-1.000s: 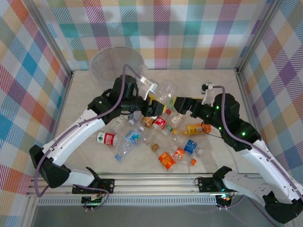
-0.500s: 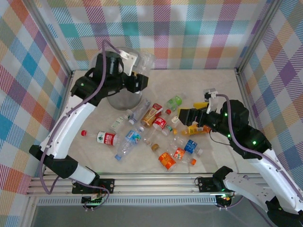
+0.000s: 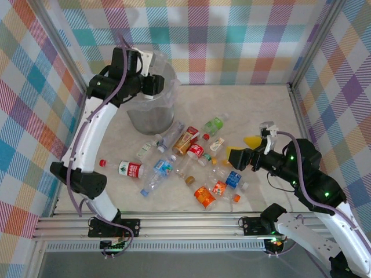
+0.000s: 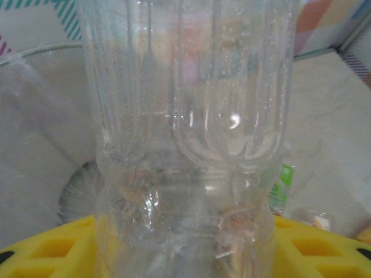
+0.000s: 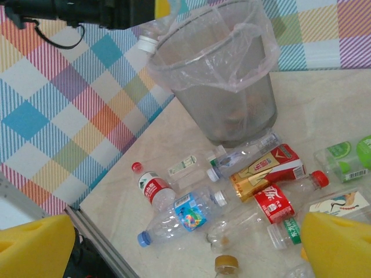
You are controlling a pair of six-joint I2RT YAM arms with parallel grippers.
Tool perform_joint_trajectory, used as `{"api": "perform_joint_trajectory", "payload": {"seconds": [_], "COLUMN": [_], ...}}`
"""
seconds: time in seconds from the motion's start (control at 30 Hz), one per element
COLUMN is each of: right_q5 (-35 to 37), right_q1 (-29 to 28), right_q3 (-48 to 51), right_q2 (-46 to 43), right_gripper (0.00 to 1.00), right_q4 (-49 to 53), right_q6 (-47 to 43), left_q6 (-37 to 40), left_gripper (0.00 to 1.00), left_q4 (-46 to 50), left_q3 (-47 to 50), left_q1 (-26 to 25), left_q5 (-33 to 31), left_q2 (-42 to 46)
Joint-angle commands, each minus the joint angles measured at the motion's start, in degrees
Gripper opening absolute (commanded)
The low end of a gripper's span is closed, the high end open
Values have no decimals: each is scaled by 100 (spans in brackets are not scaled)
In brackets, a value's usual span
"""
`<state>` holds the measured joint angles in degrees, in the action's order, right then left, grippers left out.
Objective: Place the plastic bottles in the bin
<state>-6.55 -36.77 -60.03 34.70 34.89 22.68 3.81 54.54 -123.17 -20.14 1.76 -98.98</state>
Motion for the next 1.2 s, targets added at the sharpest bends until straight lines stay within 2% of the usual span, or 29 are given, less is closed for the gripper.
{"api": "perform_joint_trajectory", "payload": {"seconds": [0.0, 0.2, 0.47, 0.77, 1.17], "right_q5": [-163, -69, 58, 169, 215], "right_q1": [-23, -18, -23, -23, -23], "right_q3": [220, 395, 513, 624, 709], "right_q2": [-144, -170, -109, -79, 125], "right_gripper": [100, 100, 100, 100, 100], "right_q4": [43, 101, 136, 175, 94], "right_q6": [192, 272, 368, 482, 497], "left_q6": [94, 102, 51, 20, -65], "left_gripper": [51, 51, 51, 51, 52], "left_q4": [143, 244, 390, 486, 549], "left_q3": [-384, -931, -1631, -1648, -1592], "left_q1": [294, 679, 731, 731, 731], "left_q5": [-102, 105, -99, -290, -246], "left_q2": [-365, -1162, -2146, -2635, -2872]}}
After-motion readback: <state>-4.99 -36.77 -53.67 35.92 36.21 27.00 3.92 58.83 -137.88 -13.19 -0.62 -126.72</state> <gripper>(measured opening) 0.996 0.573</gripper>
